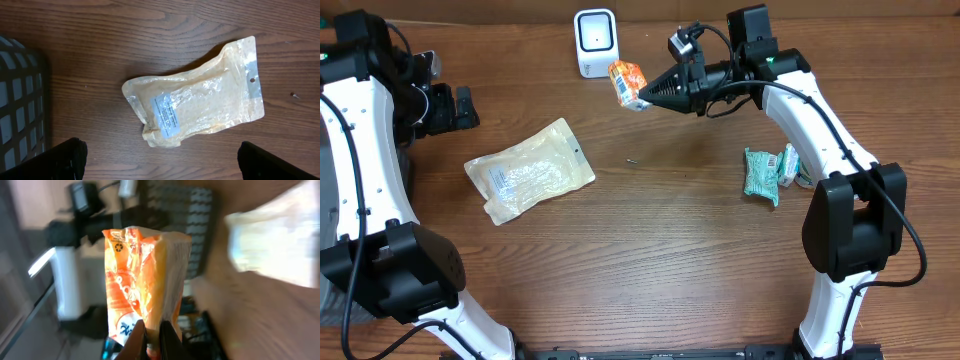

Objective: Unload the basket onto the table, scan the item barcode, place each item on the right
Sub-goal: 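Lift the orange box and carry it toward the scanner, then hold the orange box at the scanner window with the right gripper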

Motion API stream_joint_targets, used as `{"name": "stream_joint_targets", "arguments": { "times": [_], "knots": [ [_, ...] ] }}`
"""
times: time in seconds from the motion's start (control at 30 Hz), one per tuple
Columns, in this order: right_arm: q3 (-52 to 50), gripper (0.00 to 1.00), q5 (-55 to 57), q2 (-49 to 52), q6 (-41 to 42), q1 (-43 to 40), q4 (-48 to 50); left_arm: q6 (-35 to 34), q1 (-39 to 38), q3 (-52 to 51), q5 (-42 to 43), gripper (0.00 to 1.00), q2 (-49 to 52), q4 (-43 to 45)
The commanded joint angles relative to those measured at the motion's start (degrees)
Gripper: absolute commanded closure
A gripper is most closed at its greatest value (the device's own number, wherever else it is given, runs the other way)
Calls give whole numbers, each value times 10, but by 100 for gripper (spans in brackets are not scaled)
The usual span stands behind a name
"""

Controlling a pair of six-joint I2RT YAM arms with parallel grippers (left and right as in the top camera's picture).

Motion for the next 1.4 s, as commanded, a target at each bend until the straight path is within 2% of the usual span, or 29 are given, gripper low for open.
{"name": "stream_joint_targets", "arguments": {
  "times": [0.0, 0.07, 0.27, 0.47, 0.57, 0.67, 0.73, 0.83, 1.0, 1.07, 1.2, 1.3, 1.37],
  "knots": [
    [7, 96, 162, -9, -18, -3, -33, -3, -4, 10, 6, 0, -7, 0],
    [7, 96, 240, -9, -31, -3, -67, -3, -4, 10, 6, 1, -7, 0],
    [56, 96, 376, -9, -67, -1, -153, -3, -4, 10, 6, 1, -7, 0],
    [218, 96, 579, -9, -71, 38, -221, -3, -4, 10, 6, 0, -7, 0],
    [311, 96, 734, -9, -80, 81, -224, -3, -4, 10, 6, 0, -7, 0],
    [330, 96, 848, -9, -123, 119, -180, -3, -4, 10, 6, 0, -7, 0],
    [330, 96, 956, 1, -195, 158, -121, -3, -4, 10, 6, 0, -7, 0],
    [330, 96, 1049, 41, -302, 196, -25, -3, -4, 10, 6, 0, -7, 0],
    [330, 96, 1111, 115, -449, 220, 130, -3, -4, 10, 6, 0, -7, 0],
    [329, 96, 1119, 157, -546, 222, 211, -3, -4, 10, 6, 1, -7, 0],
    [329, 96, 1123, 220, -675, 222, 306, -3, -4, 11, 6, 0, -7, 0],
    [329, 96, 1125, 262, -723, 222, 351, -3, -4, 11, 6, 0, -7, 0],
    [329, 96, 1123, 283, -722, 222, 365, -3, -4, 10, 6, 0, -7, 0]
  ]
}}
